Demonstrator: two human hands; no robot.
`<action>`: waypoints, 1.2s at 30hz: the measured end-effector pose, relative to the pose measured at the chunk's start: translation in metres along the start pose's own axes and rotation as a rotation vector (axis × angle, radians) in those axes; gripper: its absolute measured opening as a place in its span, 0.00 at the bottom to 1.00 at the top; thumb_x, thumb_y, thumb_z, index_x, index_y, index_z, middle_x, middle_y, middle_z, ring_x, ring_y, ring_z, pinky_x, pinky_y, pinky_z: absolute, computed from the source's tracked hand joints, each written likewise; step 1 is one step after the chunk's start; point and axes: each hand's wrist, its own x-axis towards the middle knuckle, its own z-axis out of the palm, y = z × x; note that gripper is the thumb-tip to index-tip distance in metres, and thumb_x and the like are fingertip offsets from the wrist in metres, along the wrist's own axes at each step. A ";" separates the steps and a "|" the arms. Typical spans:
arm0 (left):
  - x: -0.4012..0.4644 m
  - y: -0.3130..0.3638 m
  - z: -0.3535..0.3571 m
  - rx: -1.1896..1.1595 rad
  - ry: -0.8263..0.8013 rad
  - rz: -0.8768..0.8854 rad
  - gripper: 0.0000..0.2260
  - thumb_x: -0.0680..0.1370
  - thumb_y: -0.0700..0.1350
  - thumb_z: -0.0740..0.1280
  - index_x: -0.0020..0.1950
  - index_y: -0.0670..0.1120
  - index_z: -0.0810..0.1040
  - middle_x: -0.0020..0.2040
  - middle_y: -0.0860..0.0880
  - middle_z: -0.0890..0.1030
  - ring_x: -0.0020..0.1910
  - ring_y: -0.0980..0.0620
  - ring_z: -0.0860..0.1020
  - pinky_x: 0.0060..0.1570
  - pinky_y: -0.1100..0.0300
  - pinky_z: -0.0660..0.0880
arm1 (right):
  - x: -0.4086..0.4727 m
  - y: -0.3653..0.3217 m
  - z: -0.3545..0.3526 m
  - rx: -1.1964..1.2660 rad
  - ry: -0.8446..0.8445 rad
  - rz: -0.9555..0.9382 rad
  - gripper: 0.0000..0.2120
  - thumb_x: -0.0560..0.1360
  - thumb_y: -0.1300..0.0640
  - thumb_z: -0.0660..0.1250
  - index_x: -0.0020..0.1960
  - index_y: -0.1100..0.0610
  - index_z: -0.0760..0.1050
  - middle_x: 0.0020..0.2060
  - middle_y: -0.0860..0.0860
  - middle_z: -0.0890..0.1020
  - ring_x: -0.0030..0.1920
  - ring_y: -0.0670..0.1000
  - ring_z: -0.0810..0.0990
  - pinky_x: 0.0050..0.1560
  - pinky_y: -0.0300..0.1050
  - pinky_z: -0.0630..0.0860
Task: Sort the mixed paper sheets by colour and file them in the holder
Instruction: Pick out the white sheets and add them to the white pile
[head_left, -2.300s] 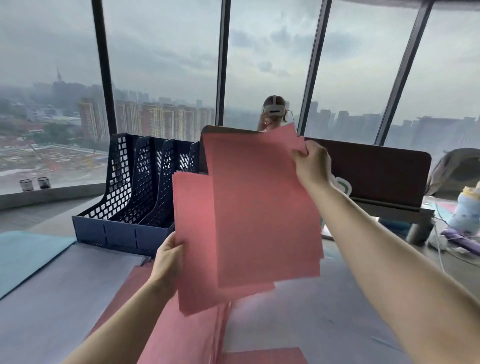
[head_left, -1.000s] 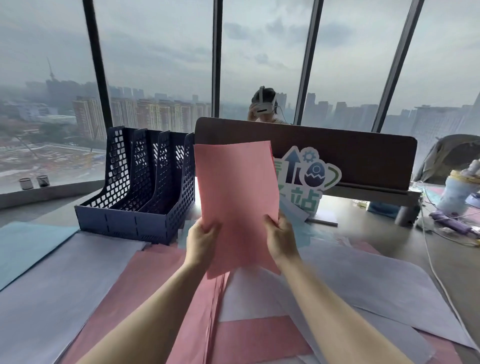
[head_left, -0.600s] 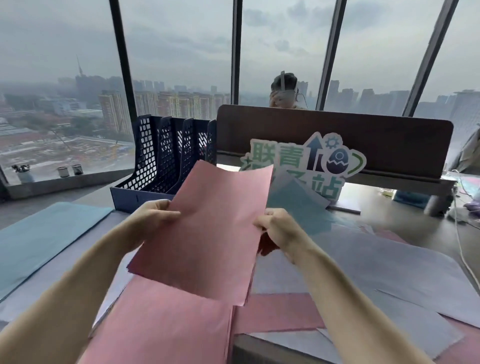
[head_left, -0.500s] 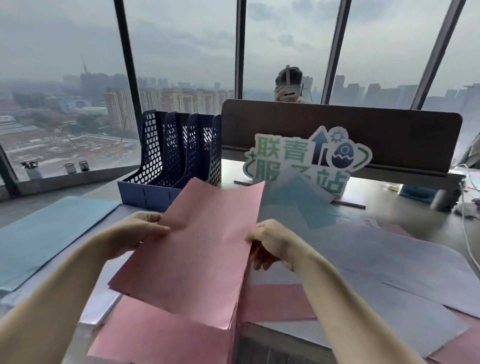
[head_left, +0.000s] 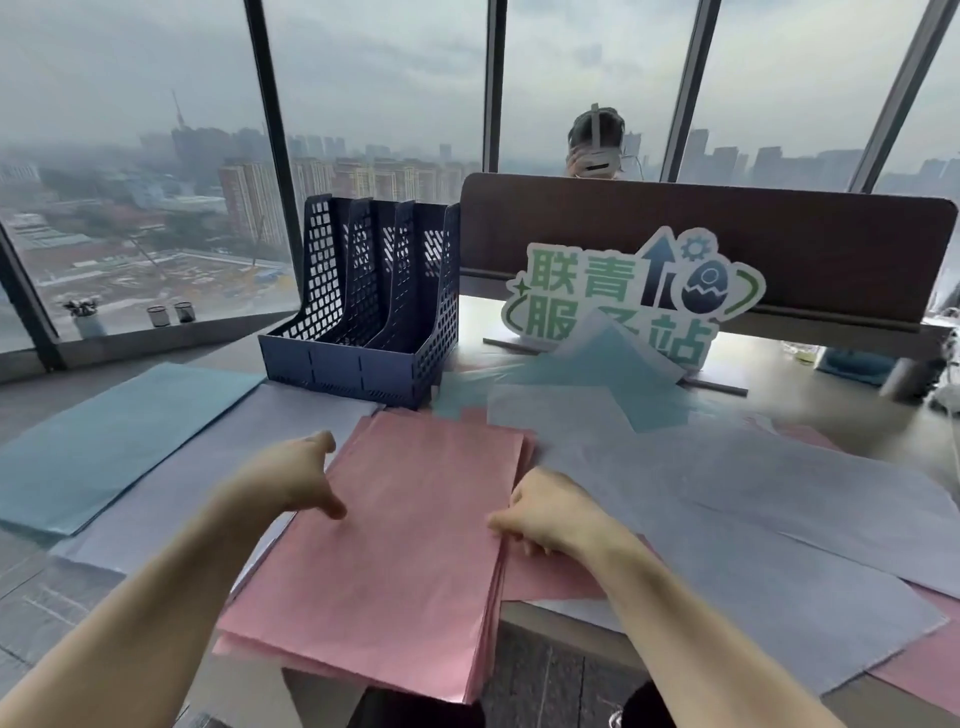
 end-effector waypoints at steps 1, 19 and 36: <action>0.001 0.009 -0.001 0.039 0.053 0.024 0.35 0.67 0.55 0.77 0.69 0.49 0.67 0.62 0.49 0.77 0.59 0.47 0.75 0.51 0.57 0.74 | 0.000 0.005 -0.006 -0.046 0.103 0.012 0.12 0.71 0.50 0.66 0.37 0.58 0.79 0.30 0.53 0.84 0.28 0.51 0.79 0.38 0.43 0.78; 0.069 0.200 0.052 -0.149 0.172 0.261 0.22 0.73 0.55 0.64 0.63 0.47 0.74 0.60 0.44 0.79 0.62 0.40 0.74 0.56 0.52 0.74 | -0.010 0.086 -0.059 -0.543 0.297 0.276 0.16 0.77 0.65 0.59 0.63 0.59 0.75 0.60 0.56 0.80 0.60 0.58 0.80 0.57 0.47 0.75; 0.144 0.217 0.036 -0.423 0.011 0.016 0.16 0.66 0.46 0.79 0.47 0.40 0.78 0.47 0.41 0.82 0.48 0.43 0.81 0.45 0.56 0.78 | 0.039 0.103 -0.071 -0.075 0.515 0.183 0.17 0.78 0.60 0.57 0.31 0.55 0.60 0.47 0.62 0.82 0.40 0.59 0.71 0.39 0.44 0.64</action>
